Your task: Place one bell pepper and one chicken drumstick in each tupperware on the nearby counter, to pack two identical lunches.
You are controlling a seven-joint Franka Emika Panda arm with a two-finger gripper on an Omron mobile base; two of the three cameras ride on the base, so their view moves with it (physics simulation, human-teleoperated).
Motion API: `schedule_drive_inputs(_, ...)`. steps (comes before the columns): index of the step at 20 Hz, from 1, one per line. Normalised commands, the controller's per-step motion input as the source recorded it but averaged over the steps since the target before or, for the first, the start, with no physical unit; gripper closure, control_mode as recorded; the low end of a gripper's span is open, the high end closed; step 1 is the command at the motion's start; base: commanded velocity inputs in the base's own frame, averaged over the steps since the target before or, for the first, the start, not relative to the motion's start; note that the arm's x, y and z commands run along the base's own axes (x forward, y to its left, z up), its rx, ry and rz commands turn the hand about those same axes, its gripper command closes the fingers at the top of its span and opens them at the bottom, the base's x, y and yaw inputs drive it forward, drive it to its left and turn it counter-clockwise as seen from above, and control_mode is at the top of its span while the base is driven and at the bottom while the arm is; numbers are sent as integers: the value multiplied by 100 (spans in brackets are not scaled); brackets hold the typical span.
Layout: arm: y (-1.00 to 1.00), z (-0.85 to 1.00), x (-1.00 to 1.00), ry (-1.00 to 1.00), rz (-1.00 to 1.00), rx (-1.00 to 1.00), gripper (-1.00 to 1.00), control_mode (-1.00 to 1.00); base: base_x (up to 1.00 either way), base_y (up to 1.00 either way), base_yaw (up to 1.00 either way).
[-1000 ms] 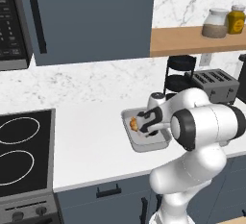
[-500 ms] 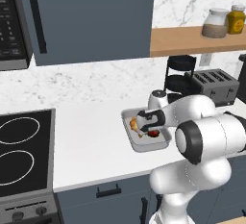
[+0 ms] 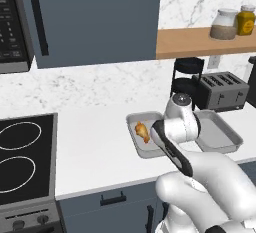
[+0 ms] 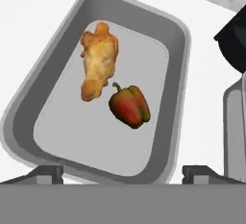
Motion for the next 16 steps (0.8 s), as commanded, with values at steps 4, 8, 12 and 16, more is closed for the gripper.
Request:
schedule_drive_inputs(4, 0, 100, -100, -3, -14, 0, -100, -100, 0, 0, 0)
schedule_drive_inputs(8, 0, 100, -95, 1, -12, 5, -100, -100, 0, 0, 0)
schedule_drive_inputs(12, 3, 100, -99, -1, -8, 13, -100, -100, 0, 0, 0)
schedule_drive_inputs(16, 4, 82, -99, -5, -1, 24, -100, -100, 0, 0, 0)
